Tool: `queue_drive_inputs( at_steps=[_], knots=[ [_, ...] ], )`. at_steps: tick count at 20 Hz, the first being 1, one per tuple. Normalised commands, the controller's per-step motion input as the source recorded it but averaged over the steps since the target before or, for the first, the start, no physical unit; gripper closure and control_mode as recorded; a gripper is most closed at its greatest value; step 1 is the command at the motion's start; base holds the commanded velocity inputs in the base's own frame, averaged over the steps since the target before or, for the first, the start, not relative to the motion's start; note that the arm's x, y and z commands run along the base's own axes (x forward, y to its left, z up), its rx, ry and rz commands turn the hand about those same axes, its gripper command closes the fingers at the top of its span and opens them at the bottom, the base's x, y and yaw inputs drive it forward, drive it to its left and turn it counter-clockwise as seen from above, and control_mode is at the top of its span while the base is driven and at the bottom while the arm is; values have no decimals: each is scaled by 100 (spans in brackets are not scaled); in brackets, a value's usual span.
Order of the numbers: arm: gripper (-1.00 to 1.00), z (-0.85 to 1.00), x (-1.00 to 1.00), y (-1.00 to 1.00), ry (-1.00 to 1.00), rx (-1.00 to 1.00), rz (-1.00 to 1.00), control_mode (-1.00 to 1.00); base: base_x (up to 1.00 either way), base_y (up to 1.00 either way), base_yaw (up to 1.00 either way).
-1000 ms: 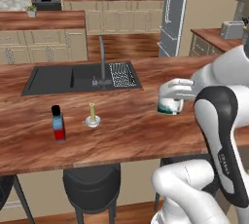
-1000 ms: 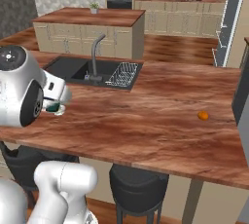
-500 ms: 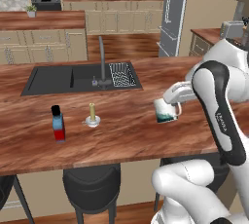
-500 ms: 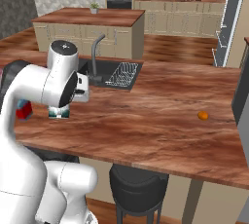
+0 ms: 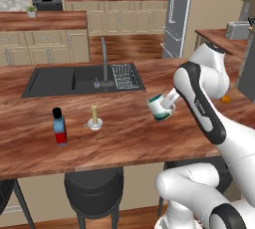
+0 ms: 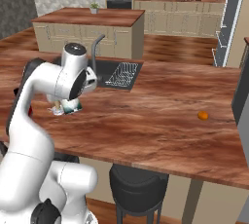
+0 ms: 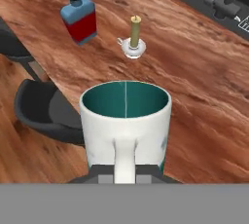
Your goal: Open the cabinet directly in front. Then move the liquor and the mug to the dining counter with the candle on it.
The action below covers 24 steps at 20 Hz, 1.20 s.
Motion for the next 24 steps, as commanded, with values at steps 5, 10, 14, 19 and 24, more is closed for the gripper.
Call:
queue_drive_inputs(
  at_steps=[5,10,14,19,24],
  knots=[
    [100,-6,1,-5,-8,-1,5,-100,0,0,0],
    [100,-20,1,0,-16,10,0,-100,0,0,0],
    [100,-6,-1,-5,-24,20,0,-100,0,0,0],
    [100,-4,0,-4,-15,14,0,-100,0,0,0],
    [100,-3,1,0,0,0,0,-100,0,0,0]
  ],
)
